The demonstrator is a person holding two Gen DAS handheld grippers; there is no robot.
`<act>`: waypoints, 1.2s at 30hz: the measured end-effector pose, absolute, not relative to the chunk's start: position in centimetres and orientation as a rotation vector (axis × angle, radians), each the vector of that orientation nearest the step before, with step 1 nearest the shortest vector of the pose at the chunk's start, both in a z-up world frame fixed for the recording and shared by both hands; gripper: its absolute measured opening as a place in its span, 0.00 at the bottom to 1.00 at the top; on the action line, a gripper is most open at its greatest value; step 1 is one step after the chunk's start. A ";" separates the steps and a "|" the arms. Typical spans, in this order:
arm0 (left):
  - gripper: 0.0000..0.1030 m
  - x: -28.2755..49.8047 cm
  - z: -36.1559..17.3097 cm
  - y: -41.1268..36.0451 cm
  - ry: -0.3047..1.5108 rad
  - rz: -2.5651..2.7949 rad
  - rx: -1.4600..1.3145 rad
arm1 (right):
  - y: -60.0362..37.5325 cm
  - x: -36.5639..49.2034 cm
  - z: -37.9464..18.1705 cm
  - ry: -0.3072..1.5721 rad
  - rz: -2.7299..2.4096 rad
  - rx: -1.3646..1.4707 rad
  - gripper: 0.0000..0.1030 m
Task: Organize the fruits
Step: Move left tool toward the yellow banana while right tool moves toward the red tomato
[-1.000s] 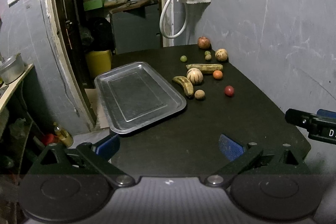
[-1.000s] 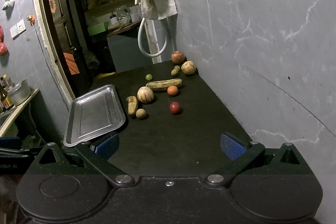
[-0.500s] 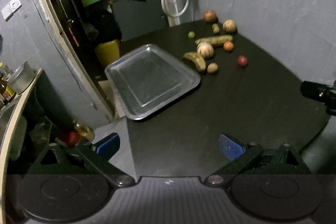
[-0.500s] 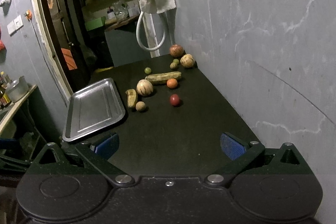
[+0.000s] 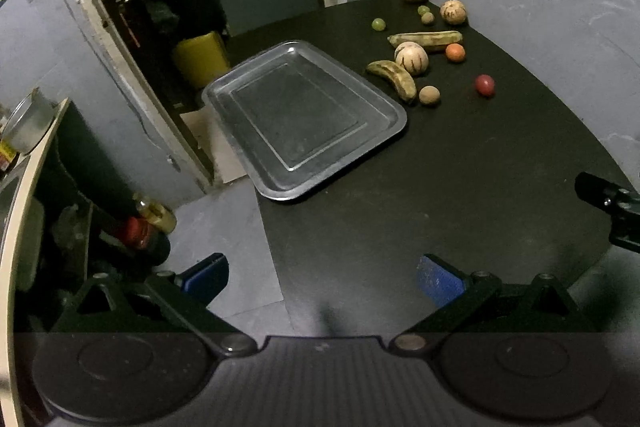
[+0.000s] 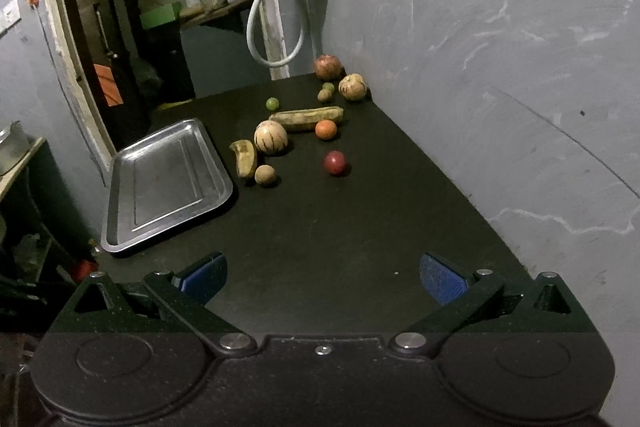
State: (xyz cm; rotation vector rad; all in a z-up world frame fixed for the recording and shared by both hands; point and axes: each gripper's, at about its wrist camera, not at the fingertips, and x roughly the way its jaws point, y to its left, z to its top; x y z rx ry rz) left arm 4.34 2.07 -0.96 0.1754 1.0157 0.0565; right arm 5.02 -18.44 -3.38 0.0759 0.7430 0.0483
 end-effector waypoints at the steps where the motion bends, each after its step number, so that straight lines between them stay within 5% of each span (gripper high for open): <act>1: 1.00 4.7 -0.9 2.5 1.018 0.048 0.181 | -18.0 5.2 -3.5 0.745 0.040 0.074 0.99; 15: 1.00 10.4 -2.6 7.3 1.072 -0.062 0.169 | -14.3 8.4 -2.4 0.778 -0.047 0.051 0.99; 36: 1.00 23.0 2.3 10.0 0.893 -0.321 0.116 | -15.1 16.2 14.6 0.502 -0.013 -0.201 0.99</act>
